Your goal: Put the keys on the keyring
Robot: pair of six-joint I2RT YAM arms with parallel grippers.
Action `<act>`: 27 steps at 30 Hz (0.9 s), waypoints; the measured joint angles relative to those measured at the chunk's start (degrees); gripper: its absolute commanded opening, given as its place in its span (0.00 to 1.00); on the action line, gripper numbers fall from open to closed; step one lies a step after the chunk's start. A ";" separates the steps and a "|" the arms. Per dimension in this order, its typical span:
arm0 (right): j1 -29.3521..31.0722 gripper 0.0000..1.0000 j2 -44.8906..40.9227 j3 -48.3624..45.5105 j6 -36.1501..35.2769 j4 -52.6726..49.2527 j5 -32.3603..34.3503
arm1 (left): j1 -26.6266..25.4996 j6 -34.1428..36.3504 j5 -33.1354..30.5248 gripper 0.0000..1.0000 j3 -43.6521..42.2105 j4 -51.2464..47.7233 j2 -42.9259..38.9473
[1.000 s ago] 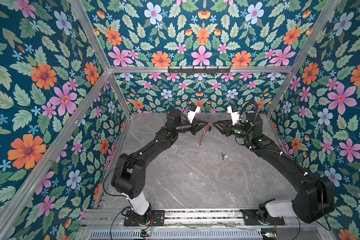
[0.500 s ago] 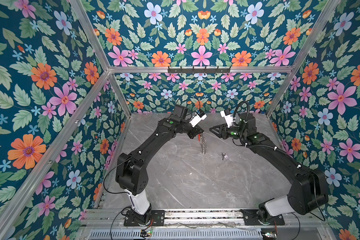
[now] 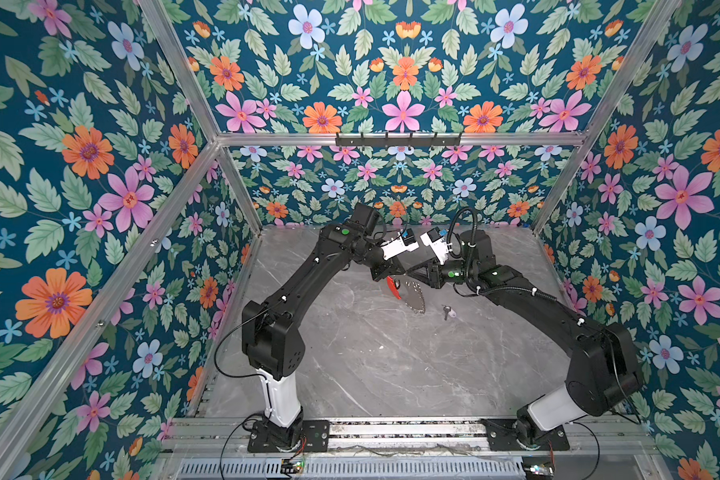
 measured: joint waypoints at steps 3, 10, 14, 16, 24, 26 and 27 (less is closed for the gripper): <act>0.02 0.17 0.15 -0.09 -0.15 0.20 -0.13 | 0.00 1.16 0.28 0.00 0.22 -1.27 -0.28; 0.66 0.15 0.15 -0.24 -0.15 0.68 -0.79 | 0.13 2.25 0.61 0.00 0.28 -2.47 -0.79; 1.14 0.14 0.15 -0.63 0.07 1.68 -1.05 | 0.15 2.27 0.76 0.00 0.26 -2.84 -1.01; 1.25 0.14 0.15 -0.98 0.48 2.80 -1.49 | 0.20 2.25 0.92 0.00 -0.13 -2.75 -1.36; 1.31 0.10 0.15 -1.92 3.26 5.81 -2.67 | 0.44 1.40 1.57 0.00 -1.20 -2.38 -1.84; 1.31 0.12 0.15 -1.95 4.13 6.21 -3.04 | 0.76 1.68 2.40 0.00 -1.55 -2.32 -2.08; 1.33 0.13 0.15 -2.03 4.55 6.91 -3.41 | 1.27 1.99 3.54 0.00 -1.92 -2.25 -2.32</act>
